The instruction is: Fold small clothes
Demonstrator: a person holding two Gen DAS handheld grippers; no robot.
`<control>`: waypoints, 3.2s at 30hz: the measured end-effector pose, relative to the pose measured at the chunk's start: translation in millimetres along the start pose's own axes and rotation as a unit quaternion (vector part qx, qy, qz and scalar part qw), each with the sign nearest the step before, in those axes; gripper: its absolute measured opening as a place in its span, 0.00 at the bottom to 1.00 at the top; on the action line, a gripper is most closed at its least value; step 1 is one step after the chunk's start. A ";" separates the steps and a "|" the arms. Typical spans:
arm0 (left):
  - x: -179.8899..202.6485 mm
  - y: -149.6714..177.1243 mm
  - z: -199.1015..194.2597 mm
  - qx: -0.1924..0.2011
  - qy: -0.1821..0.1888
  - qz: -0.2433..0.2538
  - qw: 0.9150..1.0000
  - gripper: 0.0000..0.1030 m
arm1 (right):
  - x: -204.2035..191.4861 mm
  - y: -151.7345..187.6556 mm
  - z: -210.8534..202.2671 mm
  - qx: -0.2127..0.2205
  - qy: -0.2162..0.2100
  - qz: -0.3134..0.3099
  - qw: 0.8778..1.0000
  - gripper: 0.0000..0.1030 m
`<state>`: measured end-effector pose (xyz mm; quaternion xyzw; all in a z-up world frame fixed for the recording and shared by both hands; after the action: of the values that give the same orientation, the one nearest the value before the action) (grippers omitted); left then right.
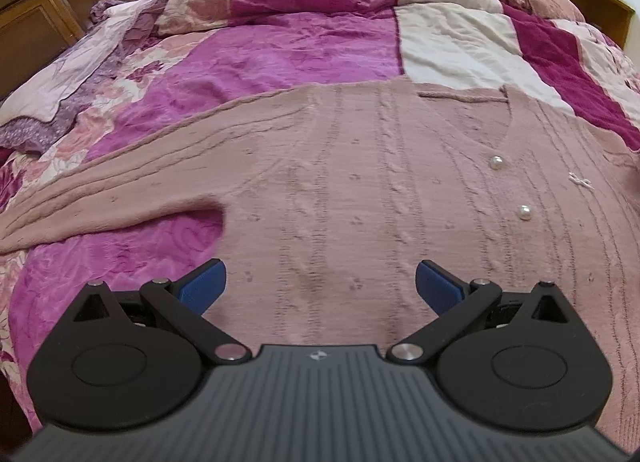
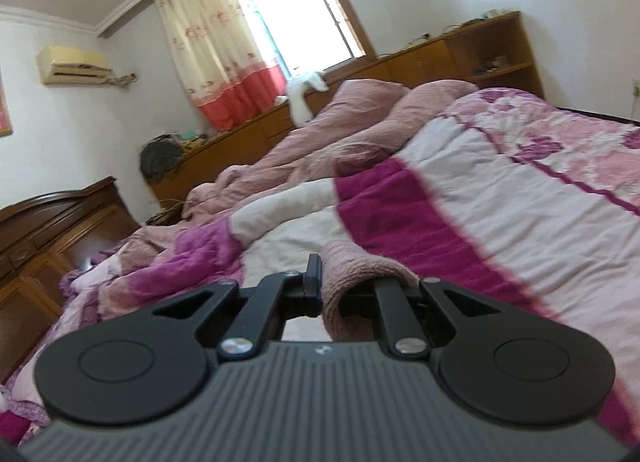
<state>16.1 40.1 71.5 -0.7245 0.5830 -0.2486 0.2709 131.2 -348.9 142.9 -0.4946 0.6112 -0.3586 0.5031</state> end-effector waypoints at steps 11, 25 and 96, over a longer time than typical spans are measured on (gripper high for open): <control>-61.4 -7.0 -8.9 -0.002 -0.010 -0.046 0.999 1.00 | -117.8 48.7 33.3 -0.021 -0.032 -0.048 0.998 0.09; -94.7 0.8 -13.5 0.010 -0.027 -0.040 0.999 1.00 | -202.2 182.6 82.3 -0.149 -0.091 -0.129 0.976 0.12; 149.3 -50.7 66.2 0.064 0.183 0.131 0.972 0.12 | -24.7 180.5 26.2 -0.174 0.026 -0.035 0.984 0.31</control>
<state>126.2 -90.5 64.4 -0.5653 0.6954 -0.3761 0.2353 112.7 -277.8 -25.9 -0.5861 0.6597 -0.2765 0.3806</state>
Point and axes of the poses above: each gripper's, at about its wrist camera, not at the fingertips, and z roughly the way its jaws point, x to its right, y to its underside, the point moved 1 cm from there along z, roughly the way its jaws point, and after that the axes turned 9 degrees about -z, right-handed, at the moved point
